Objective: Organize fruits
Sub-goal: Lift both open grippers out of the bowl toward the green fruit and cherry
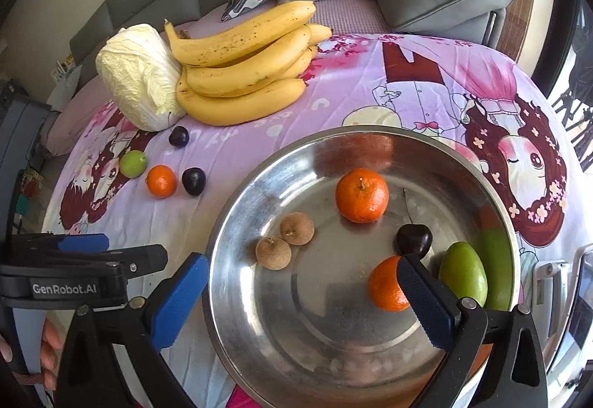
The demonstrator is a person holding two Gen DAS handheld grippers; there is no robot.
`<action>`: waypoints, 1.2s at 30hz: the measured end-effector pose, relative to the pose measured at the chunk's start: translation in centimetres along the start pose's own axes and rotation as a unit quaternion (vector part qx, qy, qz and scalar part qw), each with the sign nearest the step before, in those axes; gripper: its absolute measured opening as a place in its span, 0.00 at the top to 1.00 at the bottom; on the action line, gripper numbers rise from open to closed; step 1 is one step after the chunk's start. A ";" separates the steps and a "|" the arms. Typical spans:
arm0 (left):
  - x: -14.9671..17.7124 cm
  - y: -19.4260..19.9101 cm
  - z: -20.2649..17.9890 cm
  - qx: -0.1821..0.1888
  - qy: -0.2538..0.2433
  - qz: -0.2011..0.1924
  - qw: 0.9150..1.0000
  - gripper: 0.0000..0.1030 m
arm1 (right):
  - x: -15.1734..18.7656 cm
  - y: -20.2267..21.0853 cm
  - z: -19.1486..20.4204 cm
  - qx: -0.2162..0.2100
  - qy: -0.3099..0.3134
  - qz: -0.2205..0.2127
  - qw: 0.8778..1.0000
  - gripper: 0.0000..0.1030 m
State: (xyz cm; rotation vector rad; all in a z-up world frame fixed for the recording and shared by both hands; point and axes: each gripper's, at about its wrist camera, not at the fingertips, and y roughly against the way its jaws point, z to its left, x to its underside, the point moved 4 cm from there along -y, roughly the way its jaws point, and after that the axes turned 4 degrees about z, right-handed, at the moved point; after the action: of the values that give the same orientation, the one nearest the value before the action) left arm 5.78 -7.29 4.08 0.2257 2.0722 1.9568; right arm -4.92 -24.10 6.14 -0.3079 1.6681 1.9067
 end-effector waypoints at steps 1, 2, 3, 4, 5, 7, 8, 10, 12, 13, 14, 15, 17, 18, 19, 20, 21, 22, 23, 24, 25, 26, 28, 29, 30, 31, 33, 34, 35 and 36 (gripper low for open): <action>-0.1 0.1 0.2 -0.001 0.001 -0.005 1.000 0.09 | 0.0 0.0 0.2 -0.001 0.002 0.000 1.000 0.00; -0.1 0.3 0.5 0.001 0.004 -0.008 1.000 0.09 | -0.1 -0.1 0.4 -0.003 0.003 0.000 1.000 0.00; -0.1 0.3 0.8 0.005 0.009 -0.011 1.000 0.09 | -0.1 -0.1 0.6 -0.005 0.002 -0.001 1.000 0.00; 0.0 0.4 1.0 0.008 0.013 -0.012 1.000 0.09 | -0.2 -0.2 0.7 -0.008 0.002 -0.002 1.000 0.00; 0.0 0.4 1.3 0.008 0.017 -0.014 1.000 0.09 | -0.3 -0.2 0.9 -0.011 0.001 -0.003 1.000 0.00; 0.1 0.5 2.0 0.006 0.026 -0.019 0.999 0.09 | -0.5 -0.3 1.3 -0.017 0.003 -0.004 1.000 0.00; 0.2 0.7 2.2 0.007 0.032 -0.023 0.999 0.09 | -0.7 -0.4 1.6 -0.020 0.004 -0.005 1.000 0.00; 0.2 0.6 3.2 0.007 0.044 -0.027 0.999 0.09 | -1.0 -0.6 2.2 -0.025 0.007 -0.004 1.000 0.00; 0.3 0.6 4.0 0.008 0.056 -0.029 0.998 0.09 | -1.3 -0.9 2.9 -0.033 0.009 -0.001 0.999 0.00; 0.4 0.5 4.2 0.007 0.057 -0.029 0.998 0.09 | -1.4 -1.1 3.2 -0.035 0.011 0.002 0.999 0.00; 0.5 0.5 4.5 0.004 0.057 -0.031 0.998 0.09 | -1.6 -1.3 3.5 -0.034 0.013 0.005 0.999 0.00; 0.5 0.5 4.8 -0.001 0.058 -0.034 0.998 0.09 | -1.7 -1.5 3.8 -0.034 0.016 0.007 0.999 0.00; 0.4 0.4 5.4 -0.007 0.058 -0.035 0.998 0.09 | -1.9 -1.7 4.3 -0.038 0.018 0.010 0.999 0.00; 0.4 0.4 5.8 -0.007 0.065 -0.038 0.997 0.09 | -2.0 -1.8 4.5 -0.041 0.019 0.010 0.999 0.00; 0.4 0.5 6.1 -0.006 0.071 -0.042 0.997 0.09 | -2.0 -1.8 4.8 -0.042 0.021 0.010 0.999 0.00; 0.3 0.6 6.5 -0.003 0.079 -0.046 0.996 0.09 | -2.0 -1.9 5.0 -0.041 0.023 0.011 0.999 0.00; 0.2 0.7 6.9 0.002 0.087 -0.051 0.995 0.09 | -2.0 -2.0 5.1 -0.038 0.024 0.012 0.999 0.00; 0.3 0.8 7.3 0.008 0.093 -0.054 0.994 0.09 | -2.0 -2.1 5.2 -0.036 0.023 0.014 0.999 0.00; 0.2 0.7 7.6 0.015 0.098 -0.054 0.994 0.09 | -2.0 -2.1 5.3 -0.035 0.021 0.014 0.999 0.00; 0.1 0.6 7.9 0.021 0.102 -0.054 0.993 0.09 | -2.0 -2.2 5.4 -0.037 0.019 0.014 0.999 0.00; 0.1 0.6 8.2 0.027 0.105 -0.053 0.993 0.09 | -2.1 -2.3 5.5 -0.036 0.019 0.013 0.999 0.00; -0.2 0.5 8.6 0.032 0.109 -0.053 0.992 0.09 | -2.2 -2.3 5.7 -0.035 0.018 0.010 0.999 0.00; -0.4 0.5 9.7 0.032 0.121 -0.059 0.990 0.09 | -2.5 -2.3 5.9 -0.030 0.019 0.003 0.999 0.00; -0.7 0.6 10.2 0.027 0.126 -0.064 0.990 0.09 | -2.6 -2.2 6.1 -0.029 0.021 -0.002 0.999 0.00; -1.0 0.7 10.7 0.022 0.132 -0.069 0.989 0.09 | -2.8 -2.1 6.4 -0.030 0.021 -0.007 0.999 0.01; -1.3 0.7 11.1 0.019 0.136 -0.075 0.988 0.09 | -3.0 -2.1 6.5 -0.034 0.020 -0.009 0.999 0.01; -1.8 1.0 11.7 0.017 0.149 -0.081 0.985 0.09 | -3.5 -2.0 7.0 -0.038 0.020 -0.015 0.999 0.03; -2.1 1.1 11.9 0.020 0.153 -0.082 0.985 0.09 | -3.8 -2.0 7.2 -0.035 0.022 -0.019 0.999 0.04; -2.7 1.1 12.0 0.023 0.153 -0.084 0.984 0.09 | -4.1 -2.0 7.3 -0.029 0.023 -0.022 0.999 0.07; -3.1 1.2 12.0 0.021 0.152 -0.087 0.984 0.09 | -4.4 -2.0 7.5 -0.025 0.023 -0.025 0.999 0.09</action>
State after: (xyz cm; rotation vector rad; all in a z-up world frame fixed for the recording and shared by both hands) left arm 12.29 3.28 5.08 -0.2540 2.2312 1.9405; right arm 1.24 -18.00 8.22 -0.4114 1.6291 1.9193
